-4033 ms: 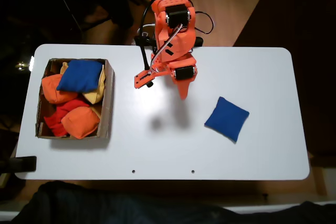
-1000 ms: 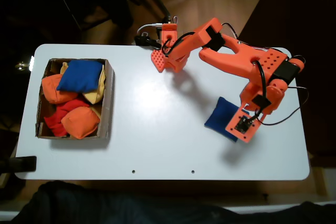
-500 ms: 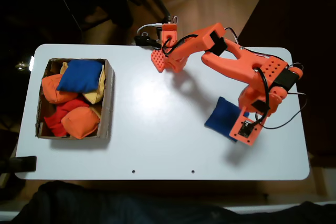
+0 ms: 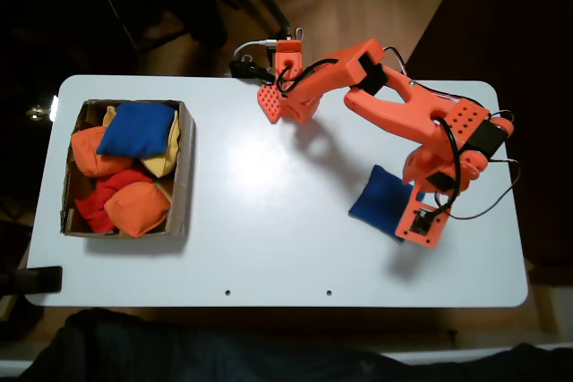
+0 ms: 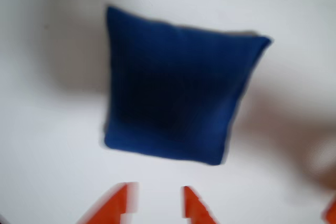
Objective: Grasp a bag and put it in the box.
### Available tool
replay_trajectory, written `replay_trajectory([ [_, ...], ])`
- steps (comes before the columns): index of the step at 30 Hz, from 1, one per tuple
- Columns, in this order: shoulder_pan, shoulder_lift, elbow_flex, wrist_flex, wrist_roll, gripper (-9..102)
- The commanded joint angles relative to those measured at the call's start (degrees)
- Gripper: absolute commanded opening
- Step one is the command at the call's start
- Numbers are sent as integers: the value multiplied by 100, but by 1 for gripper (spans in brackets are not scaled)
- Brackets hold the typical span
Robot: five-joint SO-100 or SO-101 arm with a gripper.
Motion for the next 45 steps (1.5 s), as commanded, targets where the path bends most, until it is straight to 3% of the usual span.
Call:
replay_trajectory([
  [1, 18, 149, 88, 26, 18, 29],
  [10, 0, 97, 466, -79, 694, 46],
  [23, 70, 220, 870, -475, 545, 47],
  [31, 149, 352, 1116, -404, 1318, 47],
  [45, 220, 281, 1784, -861, 1090, 68],
])
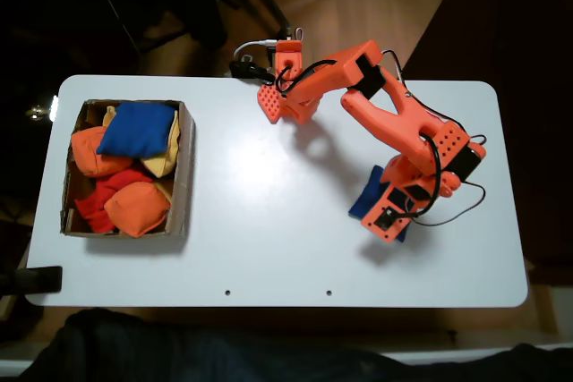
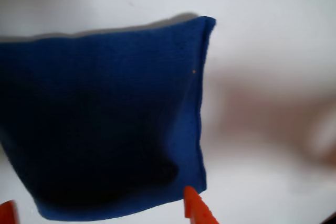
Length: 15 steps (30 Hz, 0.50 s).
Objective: Grasp a bag and put it in the box.
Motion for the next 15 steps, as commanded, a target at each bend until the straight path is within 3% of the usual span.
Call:
replay_trajectory([
  [1, 26, 202, 18, -62, -53, 70],
  [4, 62, 176, 44, -79, 0, 80],
  [15, 316, 141, 378, 70, -343, 81],
])
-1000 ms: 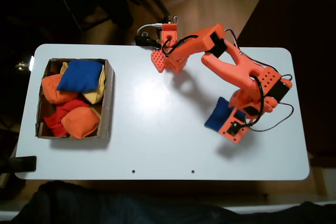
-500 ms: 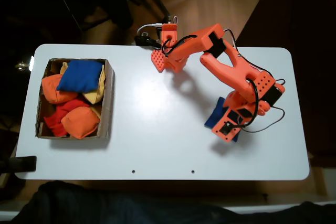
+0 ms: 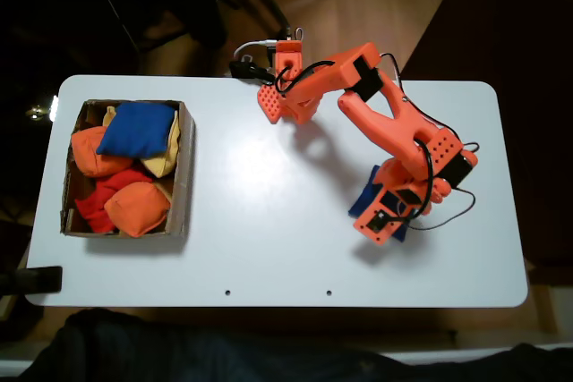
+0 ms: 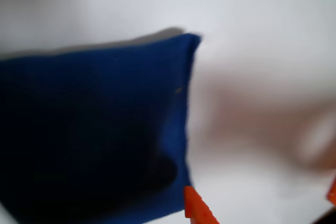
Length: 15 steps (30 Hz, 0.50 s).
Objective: Grasp a bag and put it in the box.
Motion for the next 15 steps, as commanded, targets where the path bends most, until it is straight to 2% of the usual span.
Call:
replay_trajectory([
  [1, 79, 132, 105, 62, -123, 81],
  [15, 26, 0, 325, 62, -176, 81],
])
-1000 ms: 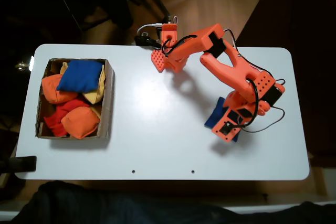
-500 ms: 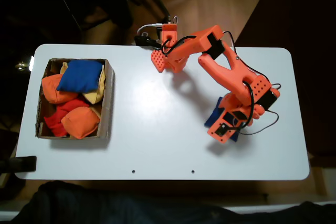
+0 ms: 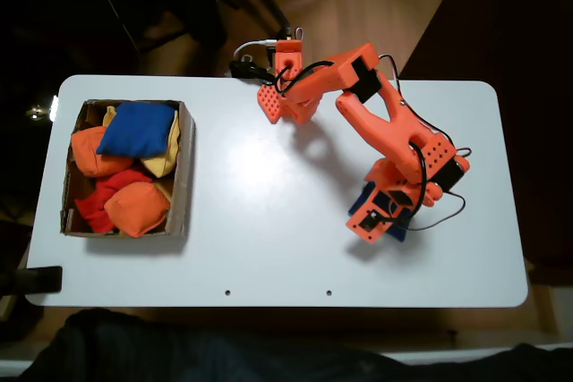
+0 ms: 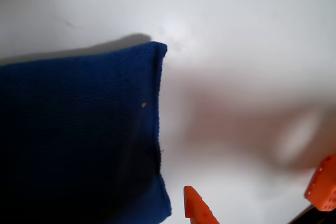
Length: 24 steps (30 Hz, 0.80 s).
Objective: Grasp a bag and put it in the box.
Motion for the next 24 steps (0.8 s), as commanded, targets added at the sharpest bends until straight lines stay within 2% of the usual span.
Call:
replay_trajectory([
  [1, -44, 18, 18, -9, -44, 81],
  [22, -123, -519, 18, -325, -35, 81],
  [24, -132, -527, 18, -343, -26, 78],
])
